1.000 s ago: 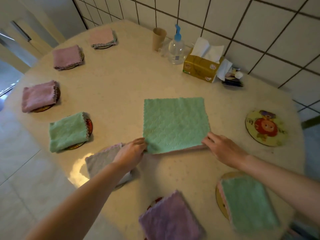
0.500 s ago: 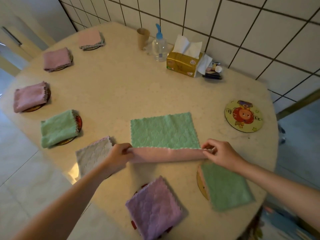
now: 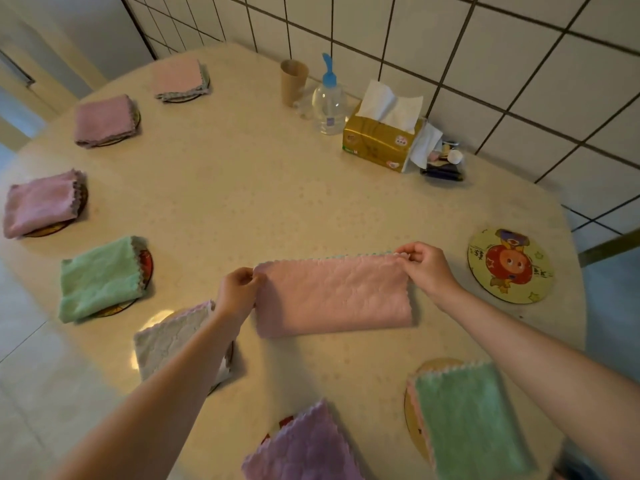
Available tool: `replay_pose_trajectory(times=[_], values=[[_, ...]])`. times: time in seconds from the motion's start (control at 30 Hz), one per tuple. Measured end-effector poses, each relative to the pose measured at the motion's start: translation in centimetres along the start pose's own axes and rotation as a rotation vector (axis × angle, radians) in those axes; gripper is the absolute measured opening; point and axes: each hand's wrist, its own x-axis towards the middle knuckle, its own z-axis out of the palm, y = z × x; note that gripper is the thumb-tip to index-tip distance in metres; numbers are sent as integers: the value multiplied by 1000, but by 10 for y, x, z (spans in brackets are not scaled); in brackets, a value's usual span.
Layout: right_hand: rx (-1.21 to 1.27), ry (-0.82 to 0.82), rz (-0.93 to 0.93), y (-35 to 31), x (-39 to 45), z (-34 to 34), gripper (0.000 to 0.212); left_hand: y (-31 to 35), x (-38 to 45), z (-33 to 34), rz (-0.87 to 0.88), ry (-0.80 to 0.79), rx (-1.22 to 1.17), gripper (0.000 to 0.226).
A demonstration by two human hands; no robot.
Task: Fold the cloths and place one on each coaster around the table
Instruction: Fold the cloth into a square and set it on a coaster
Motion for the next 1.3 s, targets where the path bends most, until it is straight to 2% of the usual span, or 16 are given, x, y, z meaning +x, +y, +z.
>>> replay_pose_trajectory(times=[0.1,0.23,0.53,0.7,0.73,0.8,0.83,0.87,0.9,0.97,1.0,1.07,1.3], values=[[-59,-13,8,3,11,5,7,0,6,5,19,18,30,13],[-124,3,16,8,17,8,18,-6,12,9,50,71,160,15],[-155,44,38,6,29,9,13,-4,12,12,72,107,261,17],[-286,50,3,-4,27,8,15,5,5,12,80,125,321,18],[-345,65,-31,-7,21,6,16,6,-2,12,108,164,369,23],[-518,81,-182,-10,0,1,22,2,-22,12,351,255,596,37],[-603,39,-298,-9,-14,0,25,-3,-33,15,533,229,701,43],[-671,-49,-420,-6,-31,1,29,-11,-46,20,687,129,769,48],[-722,-166,-533,0,-49,4,34,-20,-58,27,784,-15,821,53],[-872,-325,-750,18,-80,13,44,-41,-79,40,871,-265,942,63],[-949,-353,-840,30,-90,17,49,-51,-86,45,885,-333,1013,66],[-1047,-391,-875,47,-99,20,58,-66,-89,49,846,-387,1113,68],[-1137,-354,-908,50,-90,1,81,-81,-81,16,796,-365,1237,67]])
